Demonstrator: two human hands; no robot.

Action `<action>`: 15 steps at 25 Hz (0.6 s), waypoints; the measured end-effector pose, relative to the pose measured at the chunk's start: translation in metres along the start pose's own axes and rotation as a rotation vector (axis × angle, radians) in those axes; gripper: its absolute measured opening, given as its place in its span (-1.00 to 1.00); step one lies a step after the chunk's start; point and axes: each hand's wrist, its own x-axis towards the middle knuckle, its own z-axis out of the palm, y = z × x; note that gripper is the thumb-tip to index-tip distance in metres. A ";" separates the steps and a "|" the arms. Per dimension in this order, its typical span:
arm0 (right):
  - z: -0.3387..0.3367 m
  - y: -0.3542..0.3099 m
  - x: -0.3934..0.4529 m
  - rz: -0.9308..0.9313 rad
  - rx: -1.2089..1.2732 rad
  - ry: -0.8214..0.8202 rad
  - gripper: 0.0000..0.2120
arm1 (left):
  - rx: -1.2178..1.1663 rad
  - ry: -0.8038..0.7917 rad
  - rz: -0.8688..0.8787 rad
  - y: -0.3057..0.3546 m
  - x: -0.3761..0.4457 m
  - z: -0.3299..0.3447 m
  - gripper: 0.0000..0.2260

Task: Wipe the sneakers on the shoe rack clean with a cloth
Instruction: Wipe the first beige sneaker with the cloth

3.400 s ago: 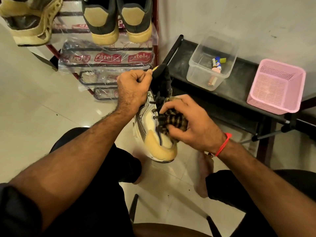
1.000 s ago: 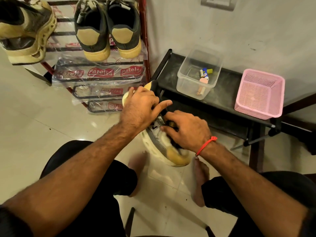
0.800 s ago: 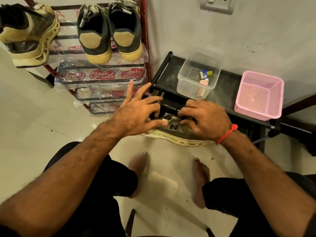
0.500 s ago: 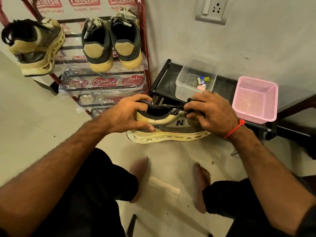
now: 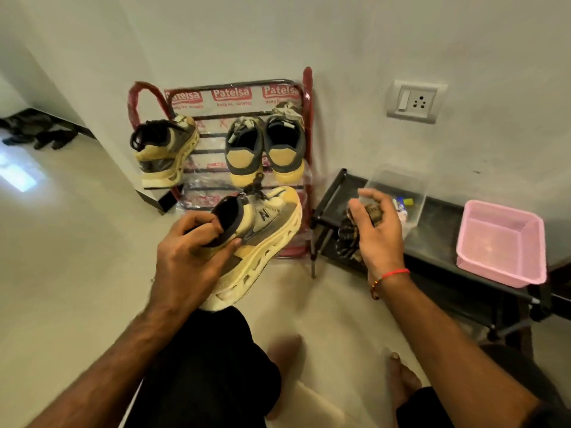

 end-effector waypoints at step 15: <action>0.081 0.002 0.001 0.578 0.657 -0.196 -0.41 | 0.346 0.303 0.108 -0.092 0.160 -0.015 -0.87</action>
